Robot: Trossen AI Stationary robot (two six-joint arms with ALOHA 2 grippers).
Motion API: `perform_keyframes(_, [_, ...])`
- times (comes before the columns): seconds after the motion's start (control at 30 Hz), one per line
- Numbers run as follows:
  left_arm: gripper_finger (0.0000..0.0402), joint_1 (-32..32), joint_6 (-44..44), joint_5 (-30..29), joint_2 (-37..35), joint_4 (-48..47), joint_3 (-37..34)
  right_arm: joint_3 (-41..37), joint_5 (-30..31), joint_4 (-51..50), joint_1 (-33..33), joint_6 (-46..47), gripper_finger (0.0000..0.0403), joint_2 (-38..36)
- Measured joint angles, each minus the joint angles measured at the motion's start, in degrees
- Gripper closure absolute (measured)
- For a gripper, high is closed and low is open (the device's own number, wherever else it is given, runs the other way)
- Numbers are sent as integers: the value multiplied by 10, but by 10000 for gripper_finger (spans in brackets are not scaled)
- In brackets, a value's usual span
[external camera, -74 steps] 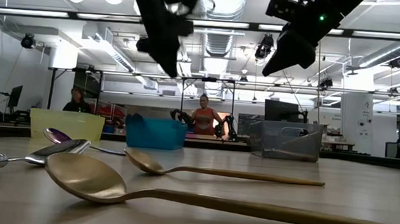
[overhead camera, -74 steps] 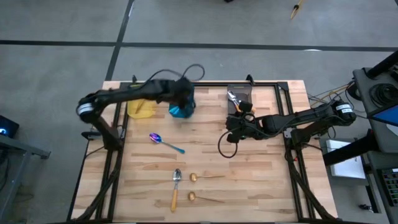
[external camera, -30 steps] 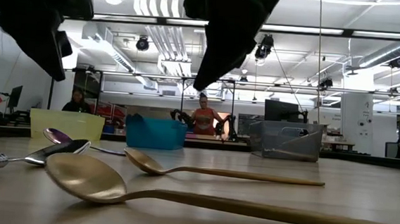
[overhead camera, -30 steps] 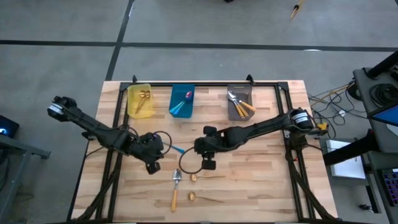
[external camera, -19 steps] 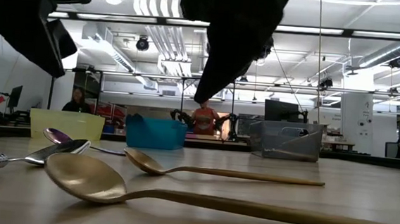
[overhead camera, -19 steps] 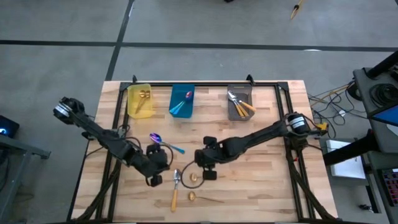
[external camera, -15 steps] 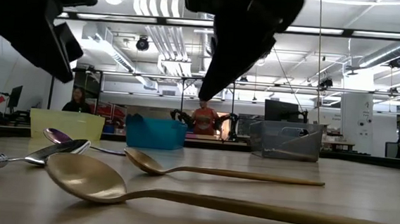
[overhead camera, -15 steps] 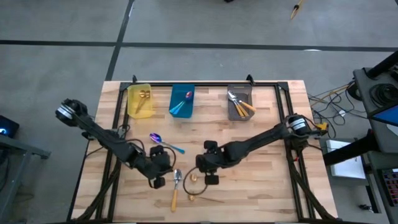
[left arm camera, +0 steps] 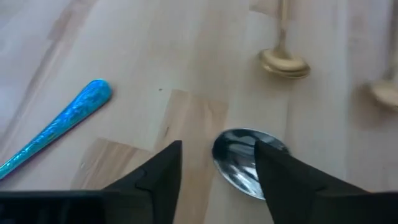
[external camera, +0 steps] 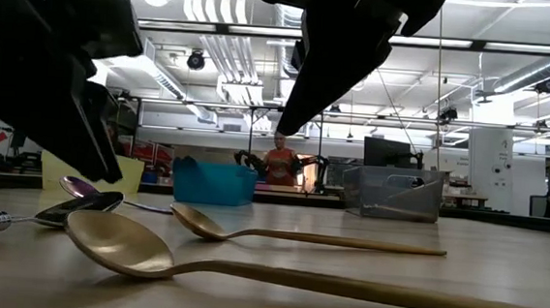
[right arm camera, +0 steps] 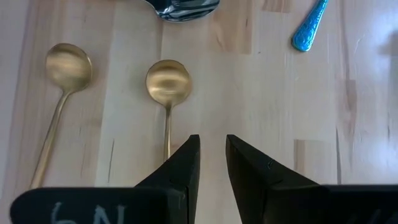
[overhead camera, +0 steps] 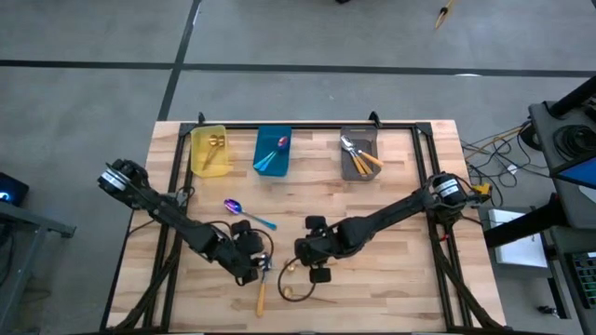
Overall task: Sort silverware by color (type)
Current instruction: Put the yellow spoon into the black bin
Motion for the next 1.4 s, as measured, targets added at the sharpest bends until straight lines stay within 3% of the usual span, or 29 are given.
perform_keyframes(0.2, [195,0,10,-1,29,33,0,0,1,1,0,-5,335,0])
perform_keyframes(0.53, [212,0,4,4,56,46,0,-2,1,24,0,-6,335,1])
perform_keyframes(0.73, [254,-3,-9,2,72,52,0,-5,2,45,0,-18,335,8])
perform_keyframes(1.13, [393,-4,-26,-19,85,39,-2,-8,2,56,-7,-21,335,12])
perform_keyframes(1.4, [401,-4,-50,-45,62,-12,-5,-9,2,56,-8,-27,335,12])
